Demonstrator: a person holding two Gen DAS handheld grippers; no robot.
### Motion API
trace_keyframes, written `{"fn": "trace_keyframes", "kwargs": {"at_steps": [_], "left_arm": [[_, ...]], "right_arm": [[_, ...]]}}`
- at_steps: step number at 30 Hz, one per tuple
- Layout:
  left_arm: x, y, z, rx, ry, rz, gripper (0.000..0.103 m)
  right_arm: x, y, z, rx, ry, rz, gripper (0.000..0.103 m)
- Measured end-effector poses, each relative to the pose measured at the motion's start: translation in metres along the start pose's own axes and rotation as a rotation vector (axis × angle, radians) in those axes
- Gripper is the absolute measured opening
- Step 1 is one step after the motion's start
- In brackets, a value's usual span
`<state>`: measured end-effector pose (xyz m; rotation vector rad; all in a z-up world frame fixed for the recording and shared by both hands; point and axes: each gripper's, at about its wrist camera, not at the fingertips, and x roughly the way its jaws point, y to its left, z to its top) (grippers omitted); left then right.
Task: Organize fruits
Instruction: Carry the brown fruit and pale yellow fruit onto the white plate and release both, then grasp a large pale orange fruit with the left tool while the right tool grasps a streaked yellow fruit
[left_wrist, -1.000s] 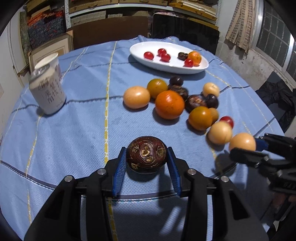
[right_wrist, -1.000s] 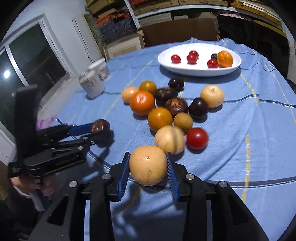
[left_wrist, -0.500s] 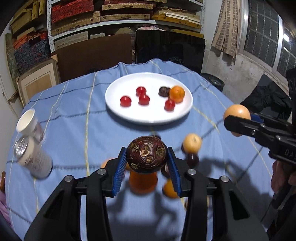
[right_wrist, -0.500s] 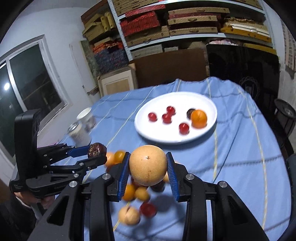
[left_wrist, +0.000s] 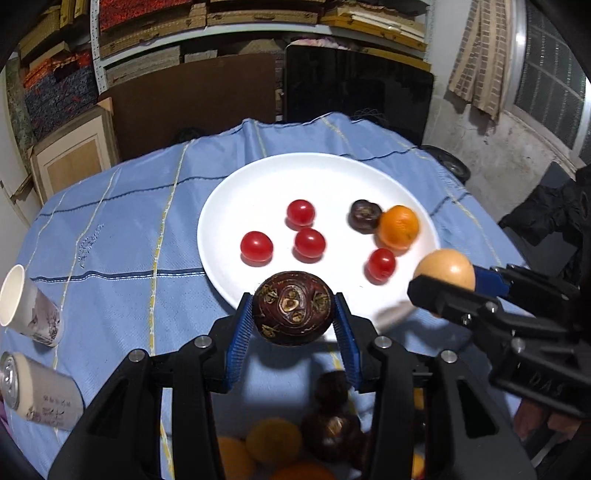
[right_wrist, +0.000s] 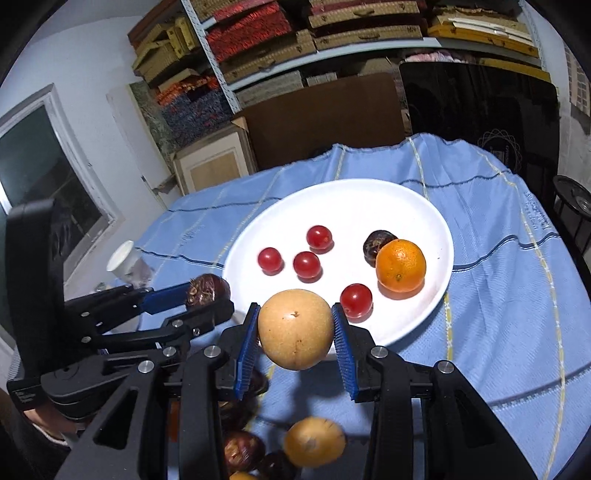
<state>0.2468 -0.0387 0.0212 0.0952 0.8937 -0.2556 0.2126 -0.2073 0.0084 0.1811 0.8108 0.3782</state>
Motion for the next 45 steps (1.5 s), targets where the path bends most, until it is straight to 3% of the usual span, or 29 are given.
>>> {"fn": "trace_keyframes", "kwargs": {"at_steps": [5,13,18,24,34,45], "left_arm": [[0.032,0.010,0.004,-0.033,0.042,0.027,0.042],[0.047,0.013,0.010,-0.062,0.027,0.038,0.043],[0.038,0.011,0.011,-0.063,-0.008,0.035,0.053],[0.012,0.004,0.003,-0.047,-0.038,0.037,0.064],[-0.051,-0.002,-0.056,-0.048,-0.074,0.039,0.078],[-0.101,0.003,-0.144,-0.061,-0.056,0.036,0.080]], "right_arm": [[0.021,-0.003,-0.004,-0.013,0.037,-0.042,0.039],[0.043,-0.017,-0.002,0.026,0.044,-0.065,0.040],[0.025,-0.020,-0.006,0.062,-0.007,-0.041,0.053],[-0.007,-0.021,-0.017,0.062,-0.023,-0.021,0.059],[-0.064,-0.015,-0.070,0.072,-0.022,-0.014,0.074],[-0.099,0.022,-0.130,-0.028,0.001,-0.027,0.074]]}}
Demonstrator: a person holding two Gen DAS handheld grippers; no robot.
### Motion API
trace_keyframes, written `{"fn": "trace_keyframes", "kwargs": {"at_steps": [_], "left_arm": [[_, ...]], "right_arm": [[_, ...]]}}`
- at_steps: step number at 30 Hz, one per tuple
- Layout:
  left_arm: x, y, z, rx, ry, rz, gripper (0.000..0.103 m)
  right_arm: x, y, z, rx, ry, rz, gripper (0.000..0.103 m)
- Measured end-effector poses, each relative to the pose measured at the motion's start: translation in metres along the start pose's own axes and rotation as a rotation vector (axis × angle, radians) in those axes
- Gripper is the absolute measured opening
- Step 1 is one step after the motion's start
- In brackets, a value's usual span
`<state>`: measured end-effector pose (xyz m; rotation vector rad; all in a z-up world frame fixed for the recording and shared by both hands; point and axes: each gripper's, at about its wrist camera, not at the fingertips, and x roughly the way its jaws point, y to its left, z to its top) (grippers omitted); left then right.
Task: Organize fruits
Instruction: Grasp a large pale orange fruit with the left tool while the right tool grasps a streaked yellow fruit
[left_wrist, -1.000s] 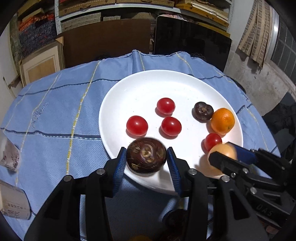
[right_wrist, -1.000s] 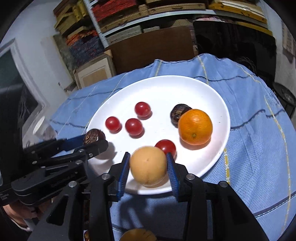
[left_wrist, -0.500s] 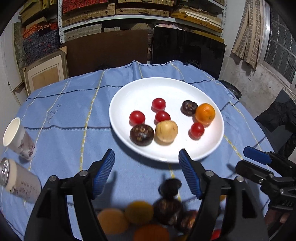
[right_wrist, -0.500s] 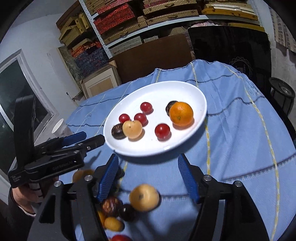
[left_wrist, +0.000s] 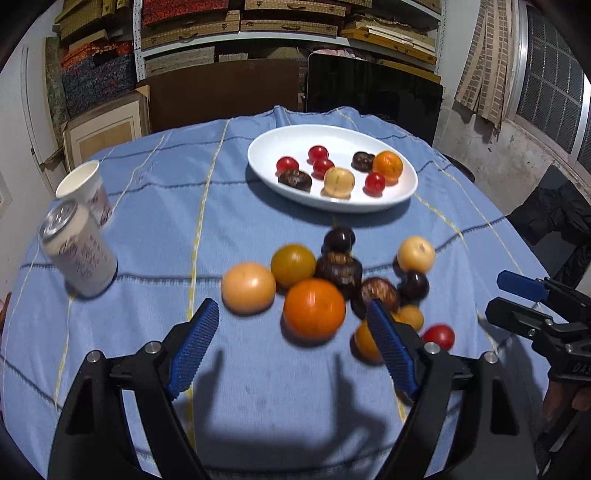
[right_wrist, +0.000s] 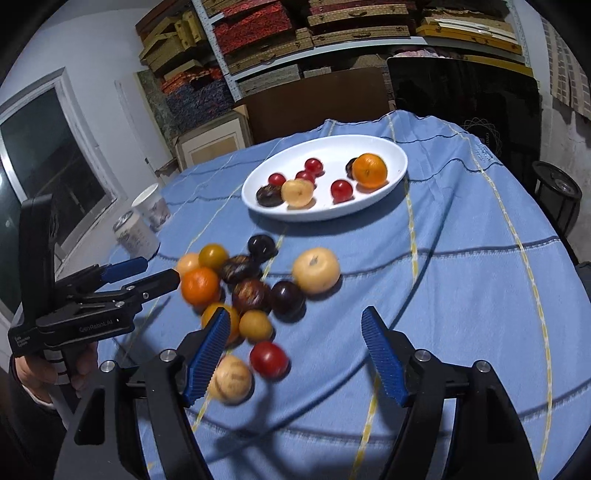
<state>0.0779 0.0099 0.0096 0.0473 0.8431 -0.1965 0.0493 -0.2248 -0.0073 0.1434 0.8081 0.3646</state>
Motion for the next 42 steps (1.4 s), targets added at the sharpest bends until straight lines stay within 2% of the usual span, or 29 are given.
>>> {"fn": "trace_keyframes", "kwargs": {"at_steps": [10,17,23,25,29,36,39,42], "left_arm": [[-0.007,0.004,-0.046,-0.014,0.048,0.004,0.081],[-0.009,0.015,-0.055,-0.032,0.065,0.010,0.081],[-0.008,0.026,-0.055,-0.054,0.069,0.022,0.081],[-0.007,0.030,-0.052,-0.057,0.067,0.024,0.081],[-0.003,0.039,-0.047,-0.079,0.075,0.033,0.081],[0.013,0.055,-0.028,-0.086,0.079,0.075,0.081],[0.024,0.055,-0.017,-0.042,0.078,0.092,0.081],[0.038,0.056,-0.007,-0.028,0.093,0.079,0.080]], "right_arm": [[-0.007,0.023,-0.036,-0.026,0.052,0.036,0.074],[0.005,0.053,-0.045,-0.111,0.101,0.060,0.074],[0.032,0.074,-0.047,-0.155,0.146,0.012,0.073],[0.038,0.078,-0.045,-0.171,0.135,-0.026,0.068],[0.048,0.073,-0.040,-0.155,0.146,-0.070,0.041],[0.044,0.061,-0.039,-0.101,0.142,0.009,0.040],[0.040,0.060,-0.042,-0.105,0.150,0.026,0.040],[0.039,0.059,-0.043,-0.106,0.158,0.035,0.040]]}}
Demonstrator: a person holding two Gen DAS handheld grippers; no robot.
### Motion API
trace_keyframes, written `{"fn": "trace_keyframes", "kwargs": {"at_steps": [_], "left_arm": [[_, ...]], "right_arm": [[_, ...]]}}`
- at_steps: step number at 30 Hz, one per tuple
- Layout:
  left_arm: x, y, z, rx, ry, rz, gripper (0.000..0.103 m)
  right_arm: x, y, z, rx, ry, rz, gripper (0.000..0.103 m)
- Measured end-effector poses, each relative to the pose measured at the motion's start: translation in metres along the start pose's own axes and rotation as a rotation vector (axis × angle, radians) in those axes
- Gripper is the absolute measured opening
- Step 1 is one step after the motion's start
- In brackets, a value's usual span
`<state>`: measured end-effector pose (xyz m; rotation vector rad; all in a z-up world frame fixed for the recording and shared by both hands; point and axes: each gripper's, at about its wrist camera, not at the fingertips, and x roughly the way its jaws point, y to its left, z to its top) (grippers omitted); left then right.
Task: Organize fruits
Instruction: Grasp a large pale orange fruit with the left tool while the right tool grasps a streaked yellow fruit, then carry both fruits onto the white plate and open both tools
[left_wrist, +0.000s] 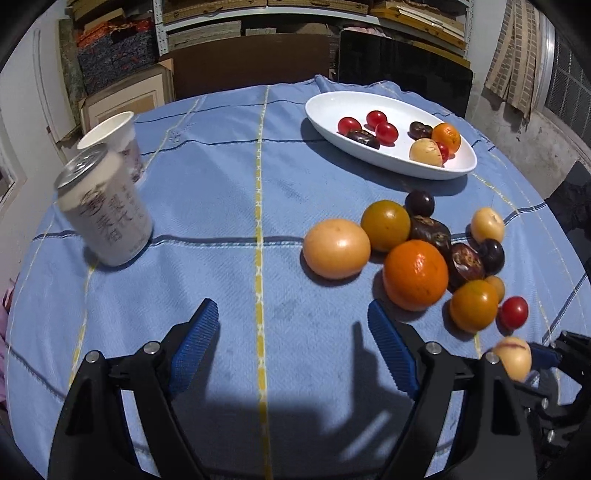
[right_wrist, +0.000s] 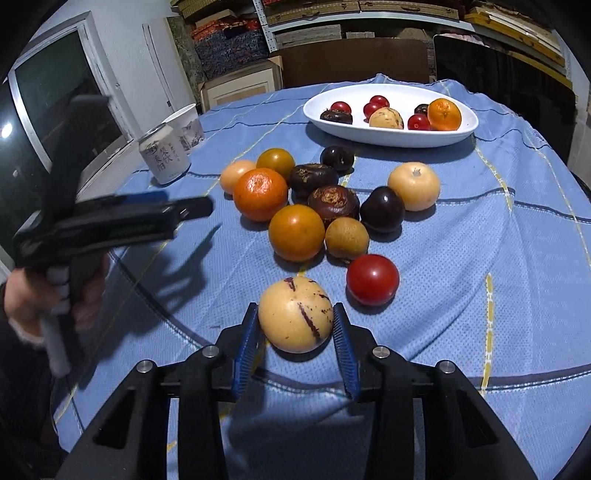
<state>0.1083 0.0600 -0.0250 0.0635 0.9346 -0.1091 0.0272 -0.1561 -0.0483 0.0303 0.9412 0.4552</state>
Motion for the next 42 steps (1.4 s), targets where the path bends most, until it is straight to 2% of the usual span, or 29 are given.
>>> {"fn": "trace_keyframes", "kwargs": {"at_steps": [2,5,11,12,14,15,17,21,30,35,42], "left_arm": [[0.010,-0.002,0.007,0.012,0.006,0.001,0.079],[0.027,-0.007,0.017,0.042,0.023,-0.008,0.068],[0.041,-0.015,0.032,0.069,0.009,-0.021,0.064],[0.042,-0.016,0.033,0.073,0.006,-0.026,0.060],[0.041,-0.022,0.034,0.100,-0.003,-0.053,0.045],[0.041,-0.026,0.034,0.115,-0.005,-0.048,0.042],[0.039,-0.029,0.032,0.111,0.000,-0.039,0.042],[0.029,-0.025,0.024,0.088,0.014,-0.073,0.042],[-0.025,-0.022,0.012,0.119,-0.071,-0.076,0.042],[-0.041,-0.023,0.028,0.073,-0.101,-0.111,0.042],[-0.030,-0.048,0.076,0.083,-0.106,-0.149,0.042]], "right_arm": [[0.000,-0.001,0.000,0.000,0.003,0.014,0.041],[0.001,-0.001,0.000,-0.010,0.008,0.029,0.040],[0.003,-0.004,0.002,-0.001,0.012,0.048,0.041],[0.003,-0.004,0.003,-0.002,0.012,0.047,0.041],[0.003,-0.004,0.003,-0.003,0.012,0.045,0.041],[0.003,-0.004,0.003,0.000,0.014,0.048,0.040],[0.001,-0.005,0.003,0.006,0.014,0.065,0.040],[-0.009,-0.002,0.004,-0.006,-0.008,0.079,0.040],[-0.042,-0.007,0.020,-0.035,-0.092,0.088,0.040],[-0.058,-0.026,0.045,-0.032,-0.151,0.022,0.040],[-0.058,-0.051,0.103,-0.050,-0.205,-0.026,0.040]]}}
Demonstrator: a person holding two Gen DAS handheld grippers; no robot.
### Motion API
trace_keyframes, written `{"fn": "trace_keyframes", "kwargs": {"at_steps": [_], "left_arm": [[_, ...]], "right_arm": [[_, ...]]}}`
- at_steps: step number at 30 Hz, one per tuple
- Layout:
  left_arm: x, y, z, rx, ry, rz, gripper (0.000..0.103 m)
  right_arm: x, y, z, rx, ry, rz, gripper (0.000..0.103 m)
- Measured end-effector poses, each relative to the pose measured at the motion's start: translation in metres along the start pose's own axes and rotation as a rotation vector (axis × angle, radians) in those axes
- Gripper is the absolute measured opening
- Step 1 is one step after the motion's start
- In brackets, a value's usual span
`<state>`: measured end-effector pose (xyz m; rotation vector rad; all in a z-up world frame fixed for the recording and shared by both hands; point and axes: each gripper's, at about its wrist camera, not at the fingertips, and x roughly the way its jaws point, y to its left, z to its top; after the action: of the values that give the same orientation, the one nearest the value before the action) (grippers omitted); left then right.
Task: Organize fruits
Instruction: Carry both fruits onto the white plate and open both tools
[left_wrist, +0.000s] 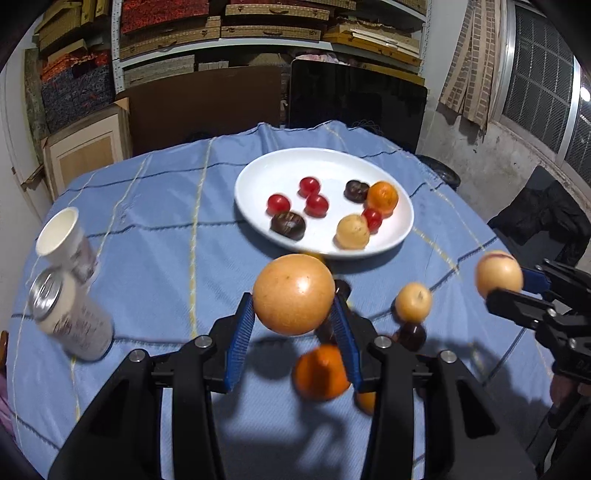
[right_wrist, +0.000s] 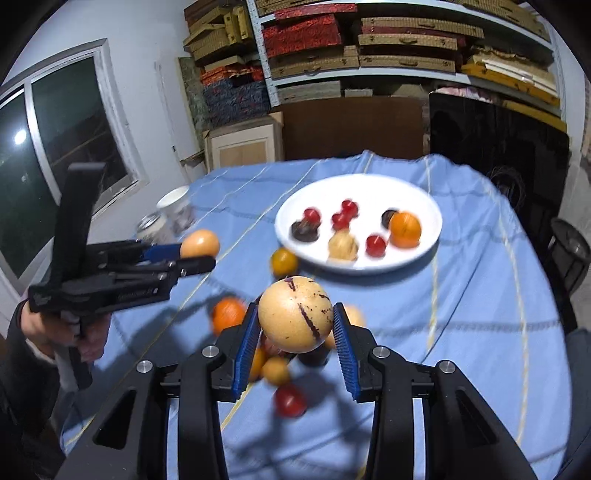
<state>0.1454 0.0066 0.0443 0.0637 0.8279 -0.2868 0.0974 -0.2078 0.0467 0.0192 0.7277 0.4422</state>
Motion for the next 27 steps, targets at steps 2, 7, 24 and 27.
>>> {"fn": "trace_keyframes", "kwargs": {"at_steps": [2,7,24,27], "left_arm": [[0.013,-0.006,0.016,0.008,-0.002,-0.002,0.042],[0.063,-0.015,0.047,0.004,0.050,0.012,0.042],[0.116,-0.009,0.073,-0.015,0.040,0.071,0.069],[0.100,-0.005,0.069,-0.033,0.018,0.086,0.069]], "right_arm": [[0.013,-0.011,0.020,0.019,-0.013,0.004,0.040],[0.052,-0.039,0.048,0.118,-0.014,0.021,0.040],[0.129,-0.084,0.056,0.306,0.014,0.050,0.055],[0.113,-0.086,0.048,0.331,0.013,0.069,0.056]]}}
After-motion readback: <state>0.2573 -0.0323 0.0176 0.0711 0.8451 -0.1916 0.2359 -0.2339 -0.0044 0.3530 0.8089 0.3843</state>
